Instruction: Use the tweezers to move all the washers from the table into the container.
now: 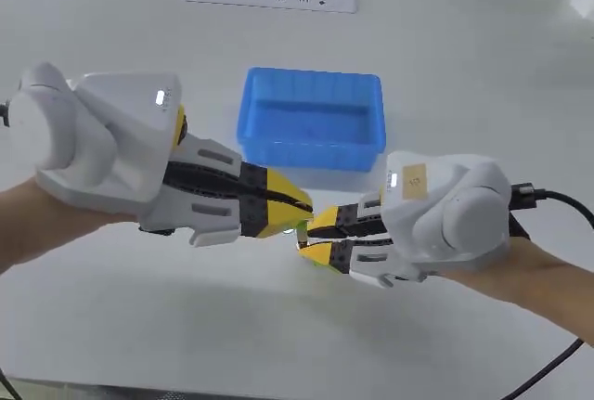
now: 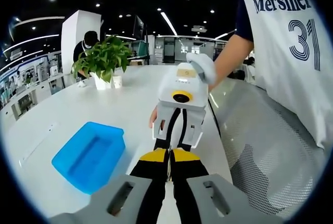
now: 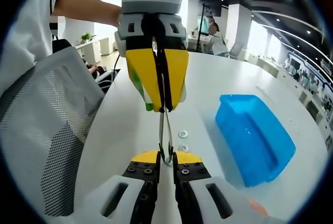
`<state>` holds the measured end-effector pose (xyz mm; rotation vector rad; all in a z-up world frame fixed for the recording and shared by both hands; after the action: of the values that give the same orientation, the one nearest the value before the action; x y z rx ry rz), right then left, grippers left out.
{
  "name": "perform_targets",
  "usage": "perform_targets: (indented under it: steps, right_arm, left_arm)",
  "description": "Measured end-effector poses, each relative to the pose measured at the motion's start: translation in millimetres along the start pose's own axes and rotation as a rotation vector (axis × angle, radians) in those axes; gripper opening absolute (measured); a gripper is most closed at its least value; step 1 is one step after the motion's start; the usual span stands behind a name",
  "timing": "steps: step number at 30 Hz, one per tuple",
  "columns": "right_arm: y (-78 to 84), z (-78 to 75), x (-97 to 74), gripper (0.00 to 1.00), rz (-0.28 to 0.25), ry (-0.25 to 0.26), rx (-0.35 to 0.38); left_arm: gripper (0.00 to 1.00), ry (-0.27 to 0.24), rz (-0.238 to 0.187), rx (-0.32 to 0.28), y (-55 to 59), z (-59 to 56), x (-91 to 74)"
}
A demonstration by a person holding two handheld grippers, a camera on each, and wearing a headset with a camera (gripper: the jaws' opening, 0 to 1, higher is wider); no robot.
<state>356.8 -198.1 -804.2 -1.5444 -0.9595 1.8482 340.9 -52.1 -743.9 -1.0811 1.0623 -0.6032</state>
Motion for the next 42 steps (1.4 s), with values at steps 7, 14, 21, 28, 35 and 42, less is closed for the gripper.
perform_targets:
  steps: [7,14,21,28,35,42]
  right_arm:
    - [0.0,-0.6,-0.2,0.1,-0.005,-0.016,0.0]
    - [-2.6,0.6,-0.4,0.09,0.007,-0.007,-0.009]
    - [-11.2,0.0,-6.1,0.09,-0.007,0.006,-0.015]
    - [-23.3,-4.5,-17.9,0.09,-0.02,0.026,-0.038]
    - [-39.2,-15.8,-34.8,0.09,-0.03,0.066,-0.073]
    - [-54.8,-27.7,-46.0,0.09,-0.032,0.1,-0.114]
  left_arm:
    - [0.05,0.002,-0.001,-0.005,0.2,0.3,-0.3]
    - [0.05,0.009,0.003,-0.005,-1.4,0.5,-1.6]
    - [0.05,0.007,-0.002,0.019,-10.8,4.1,-7.7]
    - [0.05,0.006,-0.021,0.055,-25.9,11.6,-12.3]
    - [0.05,-0.012,-0.05,0.117,-47.6,25.0,-16.5]
    - [0.05,-0.011,-0.06,0.182,-65.1,38.1,-19.8]
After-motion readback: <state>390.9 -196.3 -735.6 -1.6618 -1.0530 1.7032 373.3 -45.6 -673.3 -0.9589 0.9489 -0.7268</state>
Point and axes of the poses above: the centre of the closed fingertips' face, and the gripper's own axes: x roughly forward along the fingers, z roughly to its left, y roughly out of its underside, the point moved 10 cm from there along -x, roughly backward along the fingers, and after that the axes turned 14 degrees about -y, right-handed, at the moved point
